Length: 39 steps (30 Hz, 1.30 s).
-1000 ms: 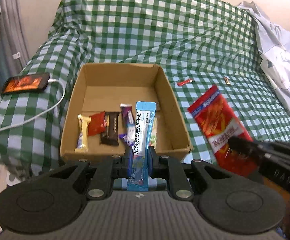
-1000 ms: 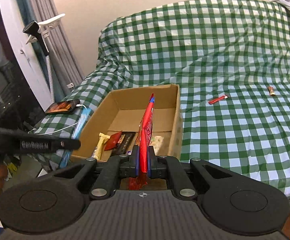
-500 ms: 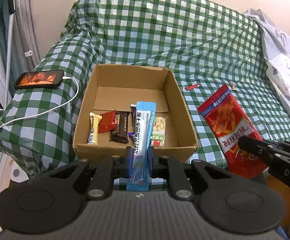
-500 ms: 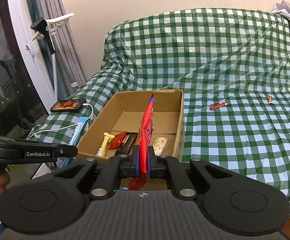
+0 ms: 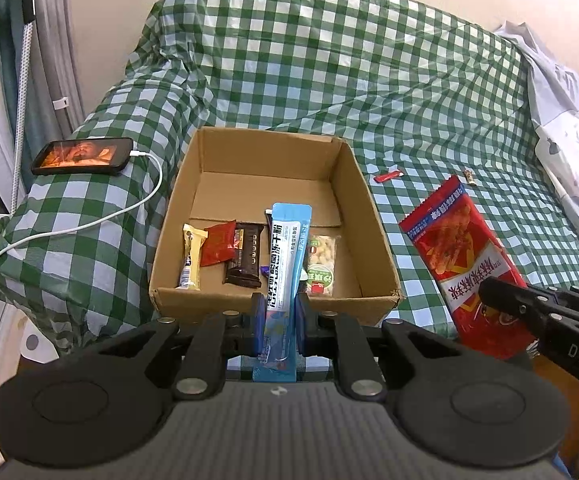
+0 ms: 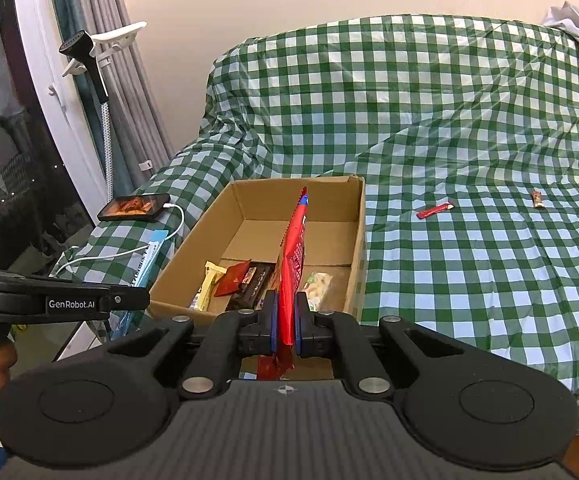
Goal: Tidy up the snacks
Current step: 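Carry the blue stick and red stick over the box with both tools, then lower both sticks into the box and open both tools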
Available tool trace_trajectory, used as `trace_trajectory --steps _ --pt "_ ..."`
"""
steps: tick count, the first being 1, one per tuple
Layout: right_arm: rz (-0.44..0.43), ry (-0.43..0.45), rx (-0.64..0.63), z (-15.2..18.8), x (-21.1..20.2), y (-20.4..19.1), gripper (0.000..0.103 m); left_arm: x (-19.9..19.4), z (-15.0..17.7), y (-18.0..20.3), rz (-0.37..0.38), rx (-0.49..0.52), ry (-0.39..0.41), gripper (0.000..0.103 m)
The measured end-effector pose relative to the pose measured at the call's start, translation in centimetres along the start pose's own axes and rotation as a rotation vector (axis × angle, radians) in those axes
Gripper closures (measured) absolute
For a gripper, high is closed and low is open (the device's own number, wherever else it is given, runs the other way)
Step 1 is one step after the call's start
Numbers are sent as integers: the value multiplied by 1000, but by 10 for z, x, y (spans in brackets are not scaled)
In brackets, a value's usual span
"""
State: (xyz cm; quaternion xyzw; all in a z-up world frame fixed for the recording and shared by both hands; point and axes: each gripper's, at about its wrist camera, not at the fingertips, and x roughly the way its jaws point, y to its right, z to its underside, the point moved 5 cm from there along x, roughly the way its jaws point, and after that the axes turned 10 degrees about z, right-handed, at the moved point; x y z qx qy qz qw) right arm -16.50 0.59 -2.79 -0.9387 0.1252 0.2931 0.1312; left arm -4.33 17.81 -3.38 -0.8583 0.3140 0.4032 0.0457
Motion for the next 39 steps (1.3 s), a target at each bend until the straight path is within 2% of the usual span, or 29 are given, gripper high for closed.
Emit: trace_trajectory --steps 26,39 --pt "26 -53 -26 -11 35 -4 95 30 -10 -19 -5 -43 -39 86" --pt "20 -100 -34 -30 86 -15 95 73 -42 -44 -20 -53 -58 86"
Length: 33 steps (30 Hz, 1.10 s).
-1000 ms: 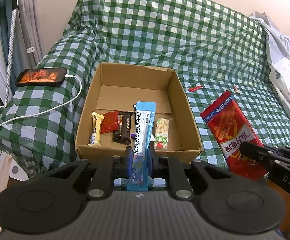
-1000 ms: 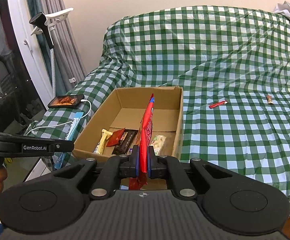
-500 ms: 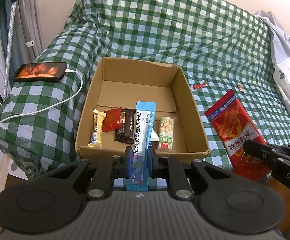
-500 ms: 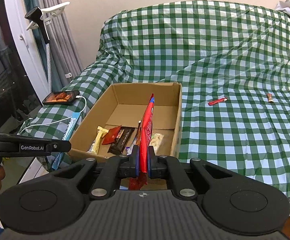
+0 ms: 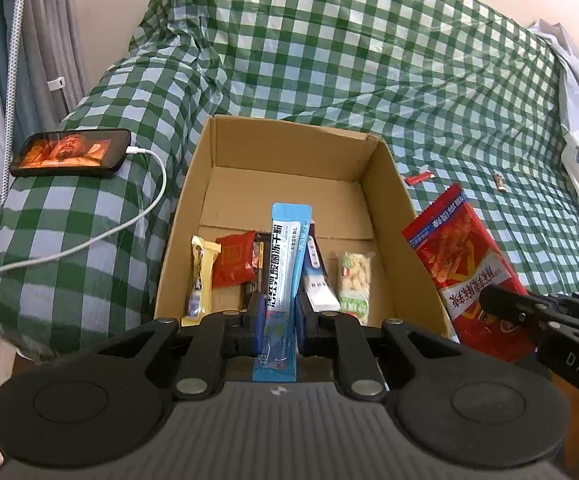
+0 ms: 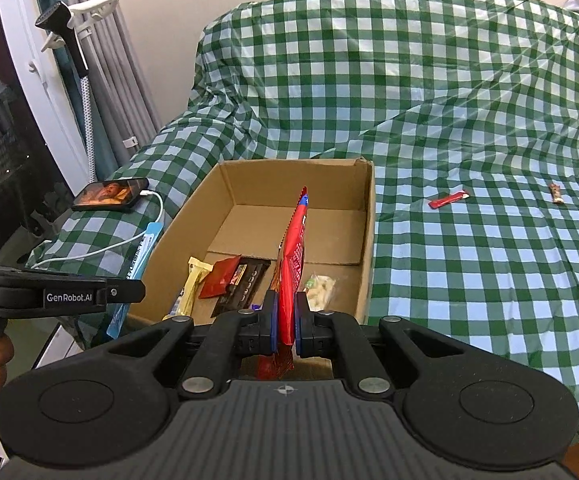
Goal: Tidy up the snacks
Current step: 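Lower both sticks into the box and open both tools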
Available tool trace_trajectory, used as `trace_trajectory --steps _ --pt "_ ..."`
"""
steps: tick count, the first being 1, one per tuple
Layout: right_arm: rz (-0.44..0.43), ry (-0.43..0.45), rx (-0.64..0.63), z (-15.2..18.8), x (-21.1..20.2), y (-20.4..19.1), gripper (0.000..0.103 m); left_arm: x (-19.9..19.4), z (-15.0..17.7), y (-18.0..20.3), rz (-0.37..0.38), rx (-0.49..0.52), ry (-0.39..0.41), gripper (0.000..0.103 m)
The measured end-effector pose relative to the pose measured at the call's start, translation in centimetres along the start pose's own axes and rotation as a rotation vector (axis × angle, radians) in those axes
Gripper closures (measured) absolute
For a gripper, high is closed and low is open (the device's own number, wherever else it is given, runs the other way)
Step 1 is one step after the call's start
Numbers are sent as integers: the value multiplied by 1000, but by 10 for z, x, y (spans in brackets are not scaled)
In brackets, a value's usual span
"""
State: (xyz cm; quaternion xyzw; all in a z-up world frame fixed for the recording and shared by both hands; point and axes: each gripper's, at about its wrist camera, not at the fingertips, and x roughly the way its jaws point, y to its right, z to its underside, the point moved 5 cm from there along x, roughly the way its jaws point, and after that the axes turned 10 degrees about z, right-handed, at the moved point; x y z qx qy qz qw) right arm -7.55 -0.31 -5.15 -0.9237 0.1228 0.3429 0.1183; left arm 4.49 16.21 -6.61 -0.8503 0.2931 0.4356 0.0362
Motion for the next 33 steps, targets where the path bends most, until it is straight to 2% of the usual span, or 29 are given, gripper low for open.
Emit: trace_trajectory --steps 13,33 --pt "3 -20 -11 -31 64 -5 95 54 -37 -23 -30 -20 -24 86" --pt "-5 -95 -14 -43 148 -14 95 127 -54 -40 -56 -9 -90 86"
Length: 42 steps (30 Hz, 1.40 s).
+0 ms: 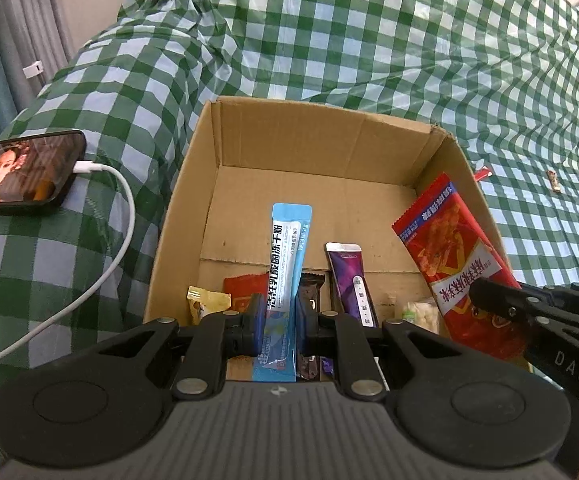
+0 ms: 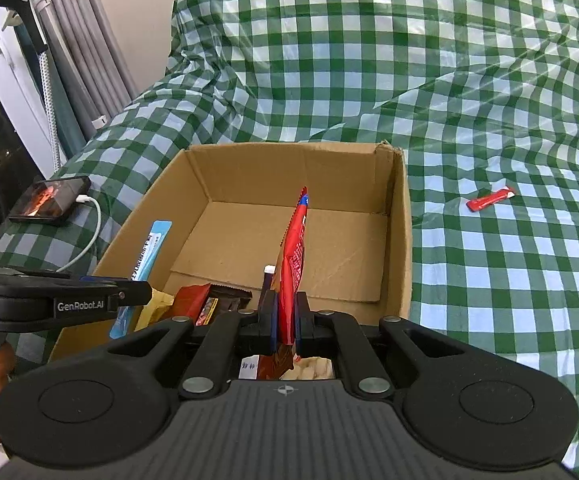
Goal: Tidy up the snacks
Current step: 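Lower both sticks into the box and open both tools, then withdraw both open tools up from the box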
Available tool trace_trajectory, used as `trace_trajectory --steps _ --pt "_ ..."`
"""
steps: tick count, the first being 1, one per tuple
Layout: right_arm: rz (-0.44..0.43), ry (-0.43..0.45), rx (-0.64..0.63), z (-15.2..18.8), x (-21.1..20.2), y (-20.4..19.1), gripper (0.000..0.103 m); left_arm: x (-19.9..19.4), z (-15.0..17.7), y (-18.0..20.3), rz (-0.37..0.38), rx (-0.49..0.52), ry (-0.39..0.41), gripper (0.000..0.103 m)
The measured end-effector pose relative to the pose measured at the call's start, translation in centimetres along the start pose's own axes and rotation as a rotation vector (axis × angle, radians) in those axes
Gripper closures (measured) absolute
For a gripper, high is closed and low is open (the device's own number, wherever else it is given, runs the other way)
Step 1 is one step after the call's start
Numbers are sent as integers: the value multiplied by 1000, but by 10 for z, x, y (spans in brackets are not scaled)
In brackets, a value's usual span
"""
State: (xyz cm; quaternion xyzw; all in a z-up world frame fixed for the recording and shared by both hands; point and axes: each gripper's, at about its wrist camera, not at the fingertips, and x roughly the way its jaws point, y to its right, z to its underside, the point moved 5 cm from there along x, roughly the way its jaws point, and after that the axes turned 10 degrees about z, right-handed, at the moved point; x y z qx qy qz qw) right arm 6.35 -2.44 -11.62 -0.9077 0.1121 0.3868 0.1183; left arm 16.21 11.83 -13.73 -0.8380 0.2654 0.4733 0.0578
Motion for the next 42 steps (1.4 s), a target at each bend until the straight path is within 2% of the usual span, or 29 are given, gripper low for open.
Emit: trace_trajectory --steps 6,8,9,10,11,12,13,14,16,19,24,30,33,38,40,42 --pt "-9 -16 13 -2 15 -2 95 11 -2 -1 -26 14 -10 85" --pt "-21 -16 25 -4 18 -2 93 14 -2 -2 -44 16 -9 81" --pt "-29 -19 33 -5 21 -2 92 14 -3 -3 -60 22 -1 61" --pt "-24 -19 49 -6 22 -1 88 13 -3 -2 -76 35 9 25" --pt "-14 -16 66 -7 22 2 65 11 -3 -2 -89 46 21 8" --pt "-7 -12 81 -7 20 4 48 5 -3 -1 -101 58 48 1" --pt "5 -4 98 -7 17 7 20 -1 -2 0 -105 70 74 0" --pt "23 12 115 -6 12 10 12 -6 -1 1 -105 86 87 0" --pt "38 40 110 -2 -1 15 12 -16 6 4 -111 106 86 0" --pt "60 41 59 9 -18 18 6 -32 22 9 -89 102 94 0" --pt "78 26 78 33 -48 21 4 -57 53 15 -54 63 74 0" --pt "29 -37 61 55 -76 6 3 -85 78 22 -36 43 58 0" --pt "38 9 48 57 -94 0 3 -101 83 24 -52 53 65 0" --pt "23 47 60 58 -123 -3 2 -129 86 29 -53 6 98 0" --pt "41 70 70 59 -132 0 2 -141 85 32 -73 10 131 0" --pt "65 107 76 59 -142 3 1 -150 86 39 -62 34 131 0"
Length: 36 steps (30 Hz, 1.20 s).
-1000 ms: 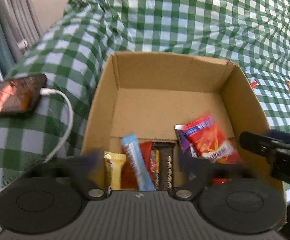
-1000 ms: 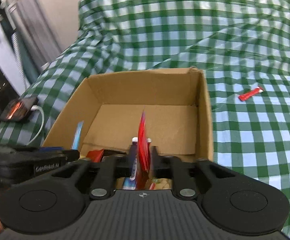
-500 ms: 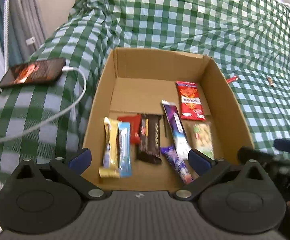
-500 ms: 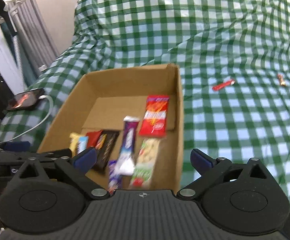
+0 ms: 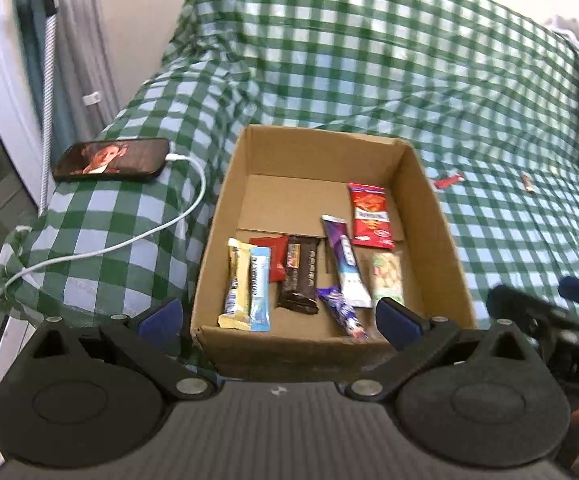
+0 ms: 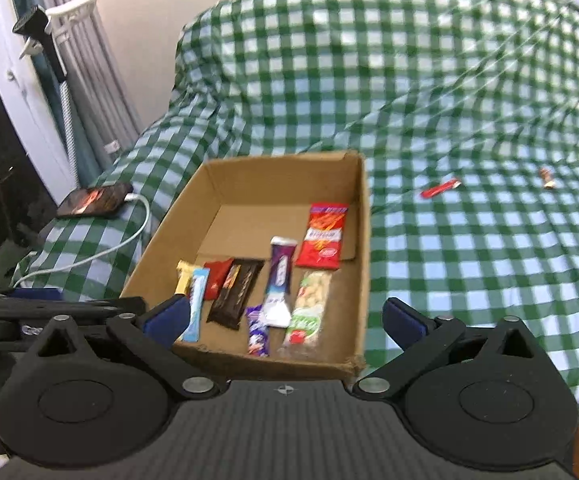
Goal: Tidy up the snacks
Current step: 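Withdraw both open tools up from the box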
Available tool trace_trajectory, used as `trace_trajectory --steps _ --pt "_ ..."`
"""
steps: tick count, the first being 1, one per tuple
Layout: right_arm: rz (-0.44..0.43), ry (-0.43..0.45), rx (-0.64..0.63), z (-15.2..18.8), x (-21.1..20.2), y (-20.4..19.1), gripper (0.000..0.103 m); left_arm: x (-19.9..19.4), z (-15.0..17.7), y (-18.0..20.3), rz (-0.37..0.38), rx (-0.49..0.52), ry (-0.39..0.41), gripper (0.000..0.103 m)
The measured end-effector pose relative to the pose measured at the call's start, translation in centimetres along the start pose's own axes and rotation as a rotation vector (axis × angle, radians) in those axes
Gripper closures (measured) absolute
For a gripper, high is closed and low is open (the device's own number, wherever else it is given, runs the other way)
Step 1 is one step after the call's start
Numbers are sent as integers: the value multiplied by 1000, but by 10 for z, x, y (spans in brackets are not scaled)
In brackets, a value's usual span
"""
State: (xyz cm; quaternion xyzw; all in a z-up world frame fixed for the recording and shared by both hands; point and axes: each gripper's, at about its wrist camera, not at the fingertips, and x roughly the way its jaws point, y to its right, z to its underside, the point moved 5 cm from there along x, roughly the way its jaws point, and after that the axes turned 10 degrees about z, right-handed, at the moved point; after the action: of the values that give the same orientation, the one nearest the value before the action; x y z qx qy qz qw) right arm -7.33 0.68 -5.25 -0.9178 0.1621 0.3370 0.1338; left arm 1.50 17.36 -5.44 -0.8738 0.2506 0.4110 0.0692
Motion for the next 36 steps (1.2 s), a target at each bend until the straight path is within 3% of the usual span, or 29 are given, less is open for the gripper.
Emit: trace_trajectory --steps 3,6,9,24,36 --pt "-14 29 23 1 -12 4 1 -15 2 9 -5 19 30 0" --pt "-31 6 25 5 -21 6 1 -28 7 17 3 29 57 0" --pt "-4 26 25 8 -34 11 1 -36 12 25 17 45 48 0" --pt "-26 86 74 18 -78 26 1 -78 23 41 -13 91 103 0" --pt "-34 102 89 20 -85 31 1 -83 23 48 -19 123 113 0"
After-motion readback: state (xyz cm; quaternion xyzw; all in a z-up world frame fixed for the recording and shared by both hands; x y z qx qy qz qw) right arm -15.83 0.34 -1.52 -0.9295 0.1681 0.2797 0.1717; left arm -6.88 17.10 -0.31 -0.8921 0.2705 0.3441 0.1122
